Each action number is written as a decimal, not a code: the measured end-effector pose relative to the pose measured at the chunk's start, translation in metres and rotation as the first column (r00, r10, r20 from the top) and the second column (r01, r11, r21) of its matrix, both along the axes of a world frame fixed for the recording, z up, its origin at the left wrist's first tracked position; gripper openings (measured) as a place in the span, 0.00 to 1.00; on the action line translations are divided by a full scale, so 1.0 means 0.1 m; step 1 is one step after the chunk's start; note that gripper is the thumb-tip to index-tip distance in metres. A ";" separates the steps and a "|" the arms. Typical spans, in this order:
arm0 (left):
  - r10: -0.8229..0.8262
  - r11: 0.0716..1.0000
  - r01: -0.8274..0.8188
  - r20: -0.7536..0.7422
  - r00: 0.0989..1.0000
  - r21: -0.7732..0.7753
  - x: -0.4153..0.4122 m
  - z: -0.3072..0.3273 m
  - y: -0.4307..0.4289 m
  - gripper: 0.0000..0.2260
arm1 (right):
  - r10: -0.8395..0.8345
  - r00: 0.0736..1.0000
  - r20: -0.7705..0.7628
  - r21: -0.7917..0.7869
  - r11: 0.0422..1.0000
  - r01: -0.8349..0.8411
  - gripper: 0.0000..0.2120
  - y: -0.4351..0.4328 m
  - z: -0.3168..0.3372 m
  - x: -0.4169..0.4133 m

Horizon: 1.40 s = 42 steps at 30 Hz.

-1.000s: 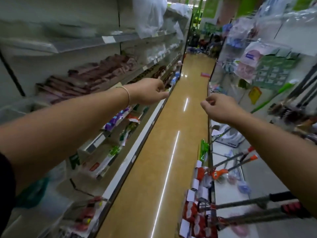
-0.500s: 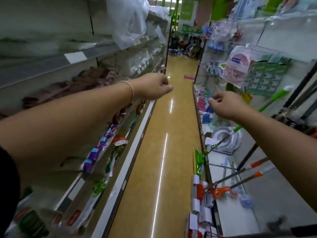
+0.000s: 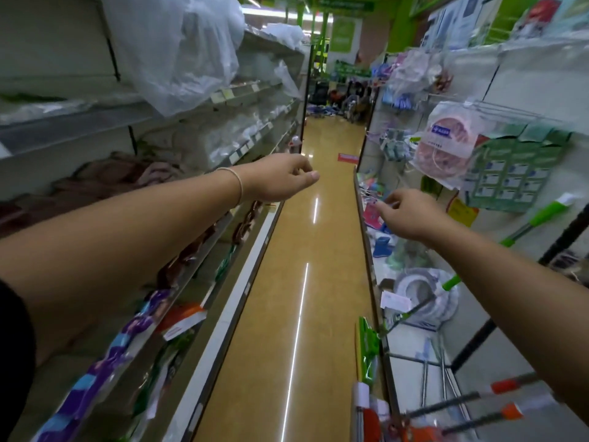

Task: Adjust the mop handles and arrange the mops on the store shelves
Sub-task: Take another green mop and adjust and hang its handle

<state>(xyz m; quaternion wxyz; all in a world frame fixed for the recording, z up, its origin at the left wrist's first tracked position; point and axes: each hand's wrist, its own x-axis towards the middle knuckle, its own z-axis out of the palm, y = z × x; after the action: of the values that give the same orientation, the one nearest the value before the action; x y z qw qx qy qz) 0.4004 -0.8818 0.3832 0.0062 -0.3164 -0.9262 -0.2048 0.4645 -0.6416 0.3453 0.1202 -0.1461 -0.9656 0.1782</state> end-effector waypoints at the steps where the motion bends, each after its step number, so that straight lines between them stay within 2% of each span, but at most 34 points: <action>1: 0.001 1.000 -0.001 0.003 1.000 -0.001 -0.16 0.02 0.11 0.22 | 0.004 1.000 0.002 0.006 1.000 -0.004 0.22 0.11 0.04 -0.16; 12: 0.010 0.999 -0.011 0.026 1.000 0.049 -1.59 -0.02 0.95 0.21 | 0.025 0.999 -0.038 0.020 1.000 -0.024 0.19 0.95 0.21 -1.52; 21: -0.067 0.996 0.063 0.047 0.997 0.066 -2.80 -0.26 1.40 0.22 | -0.063 0.998 -0.008 0.044 0.997 0.063 0.23 1.22 -0.04 -2.45; 33: -0.353 0.935 0.351 0.052 0.934 0.049 -4.60 -0.20 2.40 0.20 | -0.340 0.940 0.037 0.068 0.939 0.337 0.25 1.90 -0.09 -3.75; 42: -0.544 0.839 0.544 0.039 0.838 0.023 -5.21 -0.37 3.29 0.20 | -0.588 0.809 0.030 0.035 0.809 0.587 0.25 2.46 -0.30 -3.82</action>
<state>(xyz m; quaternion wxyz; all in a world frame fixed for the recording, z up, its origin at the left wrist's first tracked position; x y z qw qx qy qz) -0.1209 -0.5531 0.3465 -0.0708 -0.5615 -0.7972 -0.2102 0.0823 -0.3953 0.3151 0.1521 -0.4391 -0.8776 0.1180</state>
